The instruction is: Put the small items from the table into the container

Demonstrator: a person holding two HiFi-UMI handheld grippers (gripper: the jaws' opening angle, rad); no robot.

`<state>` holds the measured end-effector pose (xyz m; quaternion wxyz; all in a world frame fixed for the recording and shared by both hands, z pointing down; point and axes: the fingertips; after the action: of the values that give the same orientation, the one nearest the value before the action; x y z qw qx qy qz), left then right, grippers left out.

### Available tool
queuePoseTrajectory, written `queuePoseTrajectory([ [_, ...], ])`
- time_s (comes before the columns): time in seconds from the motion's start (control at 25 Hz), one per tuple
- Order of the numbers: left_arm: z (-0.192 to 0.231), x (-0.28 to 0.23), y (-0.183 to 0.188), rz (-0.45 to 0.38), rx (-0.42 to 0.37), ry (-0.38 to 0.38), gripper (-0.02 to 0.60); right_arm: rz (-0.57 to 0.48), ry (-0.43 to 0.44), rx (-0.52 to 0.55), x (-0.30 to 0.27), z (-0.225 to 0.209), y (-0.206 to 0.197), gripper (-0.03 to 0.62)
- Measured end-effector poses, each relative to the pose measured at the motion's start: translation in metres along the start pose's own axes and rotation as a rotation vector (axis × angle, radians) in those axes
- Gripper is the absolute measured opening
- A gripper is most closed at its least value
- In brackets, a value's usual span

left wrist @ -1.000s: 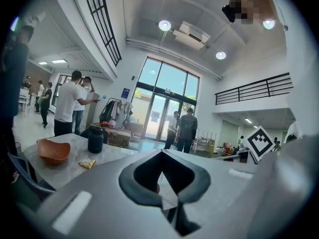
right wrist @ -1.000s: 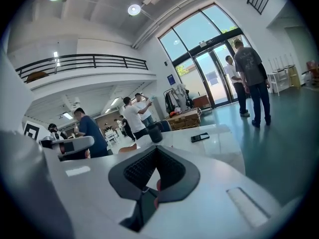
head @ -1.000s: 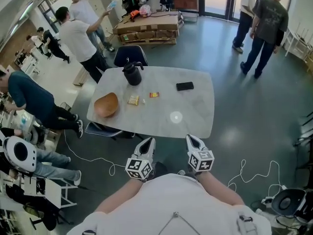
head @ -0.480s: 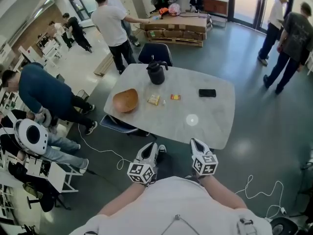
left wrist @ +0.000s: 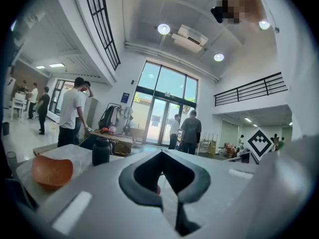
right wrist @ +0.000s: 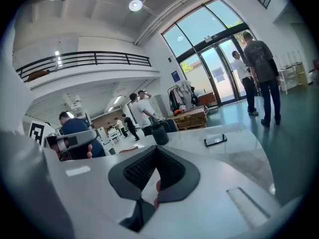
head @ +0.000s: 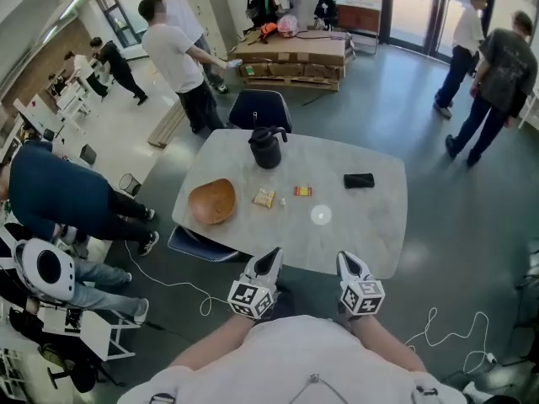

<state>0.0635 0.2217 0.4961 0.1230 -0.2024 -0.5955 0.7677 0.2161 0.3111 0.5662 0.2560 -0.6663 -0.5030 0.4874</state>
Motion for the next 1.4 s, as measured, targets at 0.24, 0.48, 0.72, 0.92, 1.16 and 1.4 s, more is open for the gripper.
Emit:
queuePoseTrajectory([
  [0.24,0.082,-0.037,0.012,0.025,-0.003,-0.071,0.003,-0.008,-0.049,-0.001,-0.071,0.027,0.023,0.028],
  [0.48,0.172,-0.061,0.043,0.044,-0.047,-0.161,0.003,-0.035,-0.076,0.060,-0.157,0.082,0.075,0.028],
  [0.72,0.230,-0.076,0.048,0.090,-0.047,-0.240,0.003,-0.076,-0.129,0.074,-0.196,0.116,0.109,0.028],
  [0.92,0.239,-0.094,0.029,0.095,0.017,-0.277,0.003,-0.082,-0.086,0.011,-0.210,0.117,0.097,0.028],
  [1.16,0.251,-0.095,0.025,0.084,0.057,-0.266,0.003,-0.074,0.075,0.026,-0.251,0.143,0.101,0.028],
  [1.4,0.286,-0.081,0.020,0.105,0.044,-0.201,0.003,0.065,0.160,0.179,-0.300,0.166,0.073,0.028],
])
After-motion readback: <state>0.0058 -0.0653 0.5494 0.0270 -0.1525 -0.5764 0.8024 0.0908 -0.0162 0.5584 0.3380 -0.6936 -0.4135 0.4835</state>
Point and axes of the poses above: the fingertips, and each gripper's own axes: x backward along the fingers, z to its left, y out of its top, and after that the axes turned 3 degrees about z, right-handed
